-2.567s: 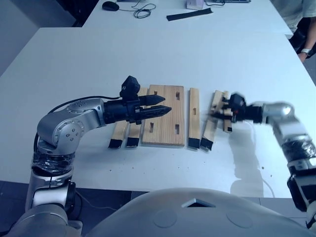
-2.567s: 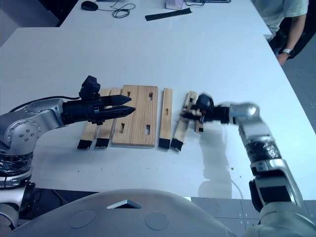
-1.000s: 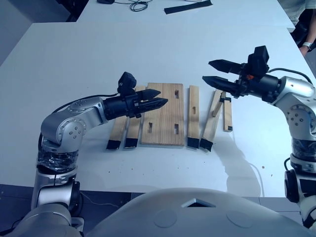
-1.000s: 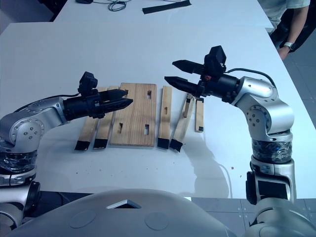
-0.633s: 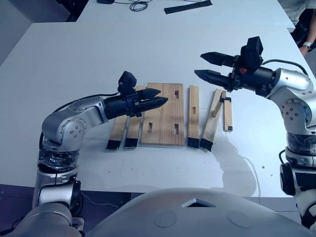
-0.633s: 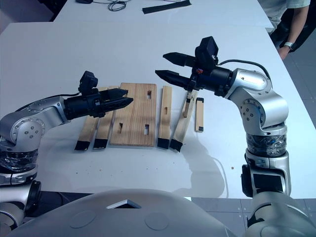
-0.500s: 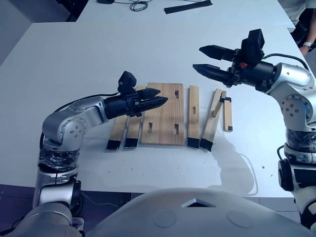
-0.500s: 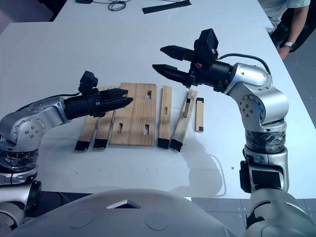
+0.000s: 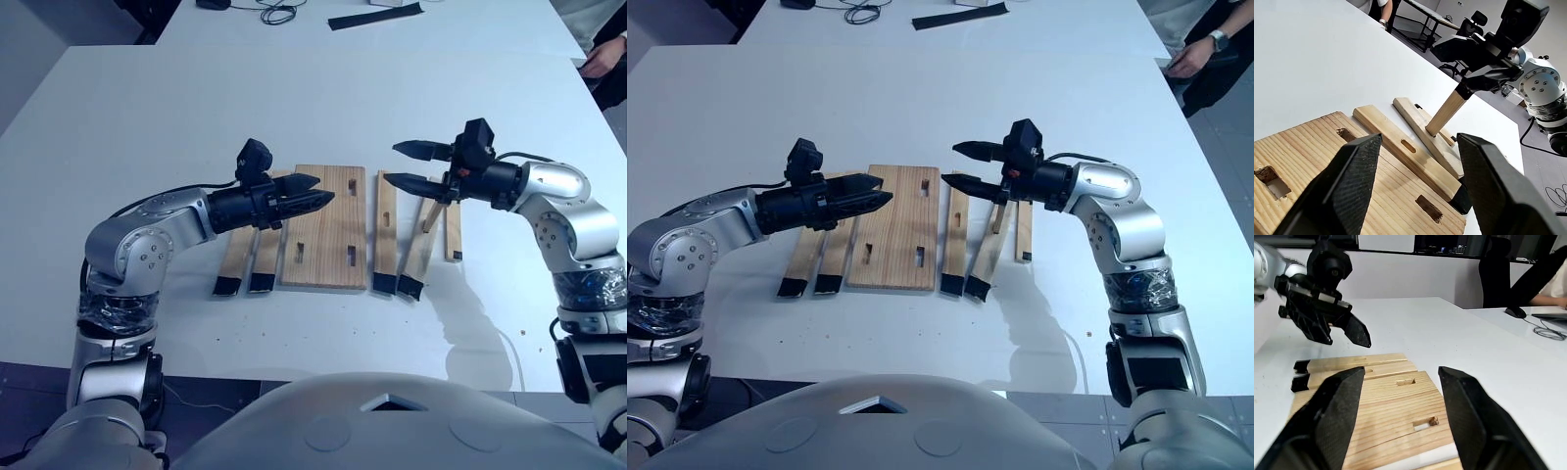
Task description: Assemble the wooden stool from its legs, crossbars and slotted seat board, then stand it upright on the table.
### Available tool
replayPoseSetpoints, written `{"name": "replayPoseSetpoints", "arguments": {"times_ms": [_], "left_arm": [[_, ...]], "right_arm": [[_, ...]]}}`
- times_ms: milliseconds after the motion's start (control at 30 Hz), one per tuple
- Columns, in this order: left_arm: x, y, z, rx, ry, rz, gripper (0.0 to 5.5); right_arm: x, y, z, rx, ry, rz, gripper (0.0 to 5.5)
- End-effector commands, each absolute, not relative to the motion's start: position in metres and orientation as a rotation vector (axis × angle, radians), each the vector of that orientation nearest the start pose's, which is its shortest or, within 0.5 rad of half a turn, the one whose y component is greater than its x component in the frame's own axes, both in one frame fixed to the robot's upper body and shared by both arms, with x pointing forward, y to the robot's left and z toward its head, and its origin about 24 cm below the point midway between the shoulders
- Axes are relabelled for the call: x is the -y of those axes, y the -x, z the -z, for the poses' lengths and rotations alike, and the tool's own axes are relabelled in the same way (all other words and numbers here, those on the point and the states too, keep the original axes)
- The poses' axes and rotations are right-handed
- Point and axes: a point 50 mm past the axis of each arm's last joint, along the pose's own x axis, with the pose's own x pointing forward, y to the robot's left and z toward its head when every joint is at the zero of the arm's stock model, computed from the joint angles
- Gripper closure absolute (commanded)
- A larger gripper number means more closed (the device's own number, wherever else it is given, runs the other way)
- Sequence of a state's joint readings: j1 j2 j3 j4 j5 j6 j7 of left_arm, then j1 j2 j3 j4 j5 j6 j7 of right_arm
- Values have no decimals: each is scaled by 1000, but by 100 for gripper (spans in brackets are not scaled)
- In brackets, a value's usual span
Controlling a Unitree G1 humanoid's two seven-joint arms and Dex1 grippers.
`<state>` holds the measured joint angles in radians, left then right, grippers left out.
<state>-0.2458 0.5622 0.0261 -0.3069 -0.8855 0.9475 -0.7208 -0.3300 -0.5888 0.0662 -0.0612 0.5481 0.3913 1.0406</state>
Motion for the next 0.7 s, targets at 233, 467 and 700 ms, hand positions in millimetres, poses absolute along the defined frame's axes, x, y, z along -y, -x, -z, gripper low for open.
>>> {"name": "replayPoseSetpoints", "arguments": {"times_ms": [233, 467, 700], "left_arm": [[-159, -236, -123, -398, 318, 1077, 267], [-161, -236, -123, -385, 319, 1057, 267], [-168, -237, -124, -380, 317, 1041, 267]], "right_arm": [[167, -262, -239, 240, -240, -1239, 270], [148, -233, -244, 174, -319, -1387, 270], [148, -191, -181, -213, -167, -1552, 270]]}}
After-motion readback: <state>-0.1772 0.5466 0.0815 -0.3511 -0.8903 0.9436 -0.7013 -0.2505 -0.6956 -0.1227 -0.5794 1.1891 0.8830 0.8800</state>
